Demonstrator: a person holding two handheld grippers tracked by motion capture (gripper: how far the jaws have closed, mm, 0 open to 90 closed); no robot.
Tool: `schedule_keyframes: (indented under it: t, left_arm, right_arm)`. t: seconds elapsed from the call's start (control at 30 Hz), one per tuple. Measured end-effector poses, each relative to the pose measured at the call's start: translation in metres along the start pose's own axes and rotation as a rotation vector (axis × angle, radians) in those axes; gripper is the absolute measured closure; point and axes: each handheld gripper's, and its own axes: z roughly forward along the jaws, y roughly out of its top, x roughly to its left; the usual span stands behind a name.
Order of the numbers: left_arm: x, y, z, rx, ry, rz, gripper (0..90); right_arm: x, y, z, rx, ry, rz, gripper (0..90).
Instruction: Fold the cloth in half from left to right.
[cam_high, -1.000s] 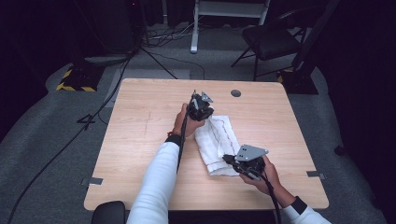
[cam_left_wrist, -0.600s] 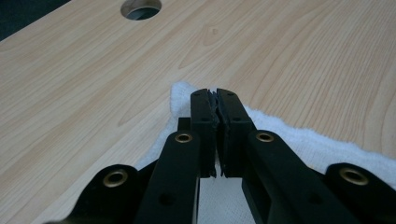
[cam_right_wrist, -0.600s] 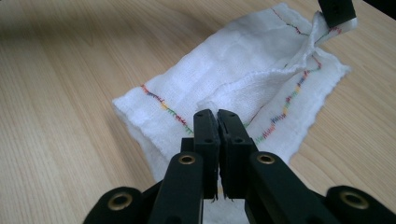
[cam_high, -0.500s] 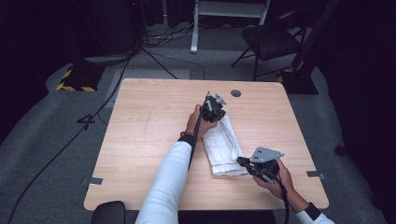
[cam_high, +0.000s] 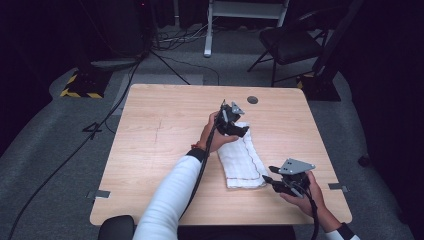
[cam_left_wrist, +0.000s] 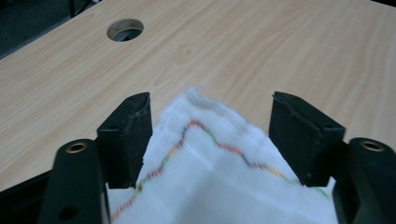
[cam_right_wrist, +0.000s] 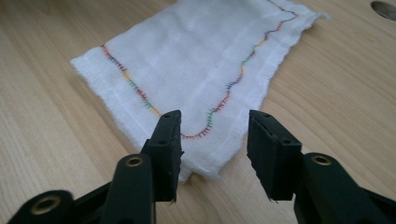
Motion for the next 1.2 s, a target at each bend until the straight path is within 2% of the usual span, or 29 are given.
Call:
schedule_keyframes:
  t: [0.07,0.17,0.27,0.37,0.4,0.43,0.47,0.5,0.53,0.6,0.63,0.8,1.03,1.13,1.2]
  left_arm:
    - [-0.009,-0.01,-0.013,0.016,-0.025,0.03,24.8]
    - [-0.024,-0.026,-0.029,0.038,-0.038,0.087,23.8]
    - [-0.044,-0.042,-0.037,0.069,-0.026,0.132,24.0]
    - [-0.058,-0.055,-0.039,0.084,-0.067,0.15,24.4]
    - [-0.066,-0.064,-0.038,0.104,-0.093,0.172,24.9]
    - [-0.066,-0.064,-0.038,0.104,-0.093,0.172,24.9]
    - [-0.071,-0.07,-0.037,0.118,-0.109,0.182,24.9]
    - [-0.074,-0.075,-0.035,0.132,-0.117,0.187,24.9]
    - [-0.079,-0.083,-0.033,0.164,-0.12,0.208,24.9]
    - [-0.081,-0.089,-0.032,0.19,-0.109,0.221,25.1]
    - [-0.081,-0.089,-0.032,0.19,-0.109,0.221,25.4]
    - [-0.075,-0.102,-0.036,0.196,-0.122,0.167,25.7]
    - [-0.074,-0.118,-0.052,0.18,-0.096,0.144,26.4]
    - [-0.073,-0.125,-0.059,0.171,-0.098,0.106,26.4]
    - [-0.071,-0.131,-0.063,0.17,-0.114,0.062,26.3]
  right_arm:
    - [-0.006,0.0,-0.003,-0.013,-0.007,0.011,52.4]
    - [-0.016,0.0,-0.004,-0.027,-0.026,0.036,47.4]
    - [-0.02,0.001,-0.001,-0.023,-0.034,0.037,45.1]
    - [-0.025,0.002,0.007,-0.014,-0.026,0.032,43.6]
    - [-0.027,0.003,0.016,0.019,-0.004,0.014,41.8]
    - [-0.027,0.003,0.016,0.019,-0.004,0.014,41.8]
    - [-0.028,0.003,0.019,0.032,-0.003,0.004,41.5]
    - [-0.028,0.001,0.028,0.061,0.015,-0.008,40.2]
    - [-0.028,0.0,0.031,0.074,0.024,-0.005,39.3]
    - [-0.026,-0.002,0.033,0.09,0.042,-0.018,39.2]
    - [-0.026,-0.002,0.033,0.09,0.042,-0.018,39.2]
    - [-0.018,-0.007,0.04,0.126,0.076,-0.042,39.2]
    - [-0.003,-0.005,0.042,0.113,0.122,-0.055,39.6]
    - [0.003,-0.003,0.043,0.112,0.136,-0.068,39.7]
    - [0.005,-0.002,0.044,0.111,0.144,-0.07,39.7]
